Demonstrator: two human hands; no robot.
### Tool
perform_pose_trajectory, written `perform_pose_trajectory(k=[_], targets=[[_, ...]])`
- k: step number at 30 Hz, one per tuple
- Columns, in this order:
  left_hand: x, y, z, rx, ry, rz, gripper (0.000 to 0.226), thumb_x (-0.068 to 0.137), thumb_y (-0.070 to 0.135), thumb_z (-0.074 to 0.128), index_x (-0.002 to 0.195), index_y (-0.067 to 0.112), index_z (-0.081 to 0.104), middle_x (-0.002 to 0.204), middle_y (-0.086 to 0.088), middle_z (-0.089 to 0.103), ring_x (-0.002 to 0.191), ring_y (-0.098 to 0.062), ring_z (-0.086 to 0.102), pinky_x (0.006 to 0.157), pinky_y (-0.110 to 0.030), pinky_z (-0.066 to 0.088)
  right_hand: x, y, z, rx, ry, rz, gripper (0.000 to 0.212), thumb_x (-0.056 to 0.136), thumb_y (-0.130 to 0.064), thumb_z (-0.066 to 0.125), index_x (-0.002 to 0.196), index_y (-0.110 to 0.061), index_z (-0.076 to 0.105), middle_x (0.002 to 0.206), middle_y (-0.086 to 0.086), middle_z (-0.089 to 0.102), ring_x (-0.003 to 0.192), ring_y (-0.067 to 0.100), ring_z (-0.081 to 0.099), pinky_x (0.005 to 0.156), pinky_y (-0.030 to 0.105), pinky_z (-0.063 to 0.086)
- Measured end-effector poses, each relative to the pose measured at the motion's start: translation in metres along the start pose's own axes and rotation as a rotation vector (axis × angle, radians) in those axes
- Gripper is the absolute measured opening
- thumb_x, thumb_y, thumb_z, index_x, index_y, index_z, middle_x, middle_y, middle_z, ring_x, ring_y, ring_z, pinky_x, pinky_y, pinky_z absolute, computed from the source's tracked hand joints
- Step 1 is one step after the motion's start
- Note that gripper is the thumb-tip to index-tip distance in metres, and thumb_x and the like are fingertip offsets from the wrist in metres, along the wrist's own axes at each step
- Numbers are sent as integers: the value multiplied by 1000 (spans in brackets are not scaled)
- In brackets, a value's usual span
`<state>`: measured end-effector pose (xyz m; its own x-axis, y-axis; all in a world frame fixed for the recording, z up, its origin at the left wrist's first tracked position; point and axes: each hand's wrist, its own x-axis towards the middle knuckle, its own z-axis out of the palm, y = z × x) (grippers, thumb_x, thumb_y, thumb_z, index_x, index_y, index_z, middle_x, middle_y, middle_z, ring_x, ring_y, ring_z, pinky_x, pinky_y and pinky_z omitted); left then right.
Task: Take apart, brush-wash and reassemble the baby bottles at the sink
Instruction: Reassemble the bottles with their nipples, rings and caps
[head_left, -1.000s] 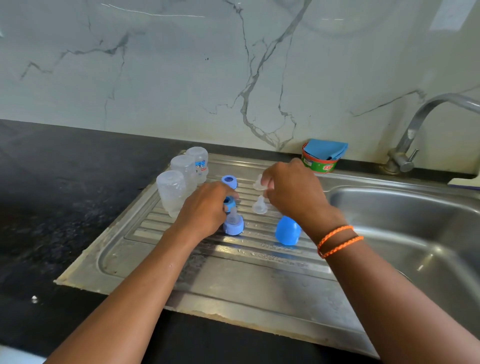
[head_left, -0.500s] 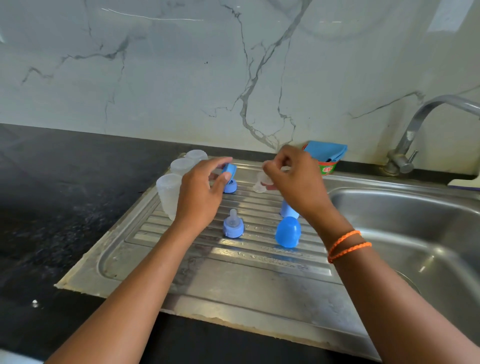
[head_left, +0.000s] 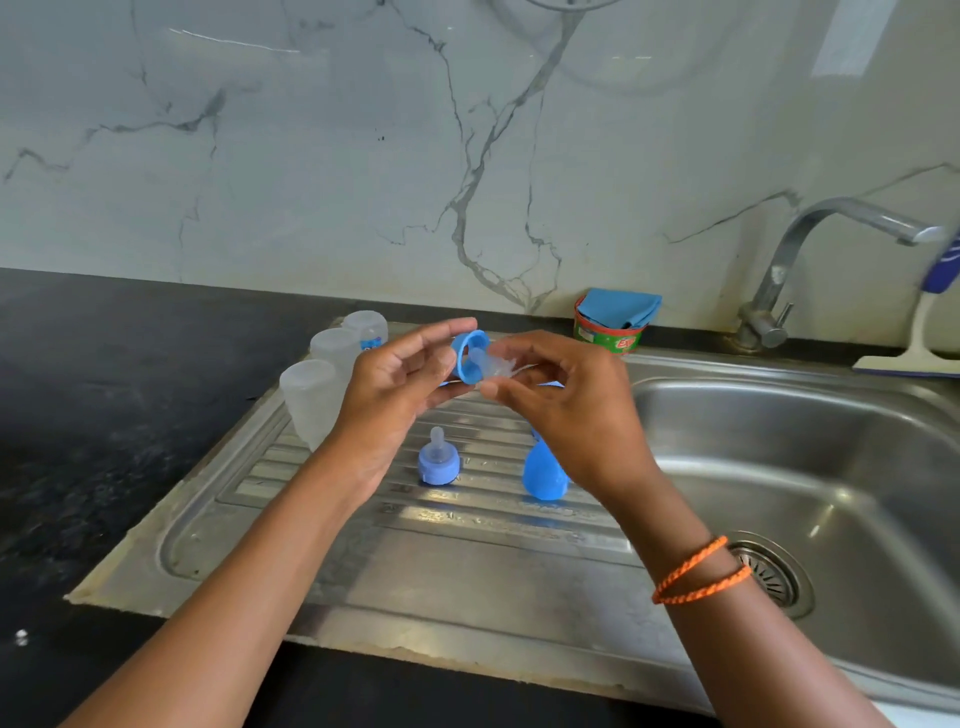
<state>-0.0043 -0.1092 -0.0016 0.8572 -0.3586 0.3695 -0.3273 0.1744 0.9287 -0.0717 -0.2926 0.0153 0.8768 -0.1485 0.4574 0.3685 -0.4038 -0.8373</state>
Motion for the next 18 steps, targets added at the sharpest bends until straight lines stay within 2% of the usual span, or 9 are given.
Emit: perform_pose_trajectory(k=[4, 8, 12, 18], targets=[[-2, 1, 5, 63, -45, 8, 36, 105, 16, 58, 141, 19, 64, 125, -9, 74, 119, -29, 69, 102, -42, 56, -4, 0, 7, -42, 13, -77, 30, 80, -13, 93, 100, -7, 72, 82, 4, 73, 71, 9, 68, 69, 20, 58], [-3, 1, 6, 31, -41, -10, 33, 106, 15, 56, 137, 14, 66, 120, -9, 75, 114, -27, 71, 99, -41, 58, -1, 4, 6, 15, 13, -84, 18, 85, -6, 87, 99, -8, 77, 86, -1, 77, 76, 12, 73, 77, 28, 62], [-4, 1, 7, -2, -51, -28, 31, 107, 12, 54, 136, 10, 66, 125, -10, 74, 118, -30, 70, 100, -45, 57, -1, 7, 7, 23, 60, -71, 11, 92, 3, 76, 100, -5, 78, 87, -1, 79, 75, 13, 75, 77, 27, 63], [-6, 3, 15, -109, -101, -60, 35, 108, 12, 50, 139, 9, 63, 130, -14, 71, 118, -37, 69, 100, -43, 57, -3, 8, 6, -127, 259, -155, 5, 90, -15, 83, 90, -16, 78, 82, -11, 74, 69, 13, 68, 65, 30, 57]])
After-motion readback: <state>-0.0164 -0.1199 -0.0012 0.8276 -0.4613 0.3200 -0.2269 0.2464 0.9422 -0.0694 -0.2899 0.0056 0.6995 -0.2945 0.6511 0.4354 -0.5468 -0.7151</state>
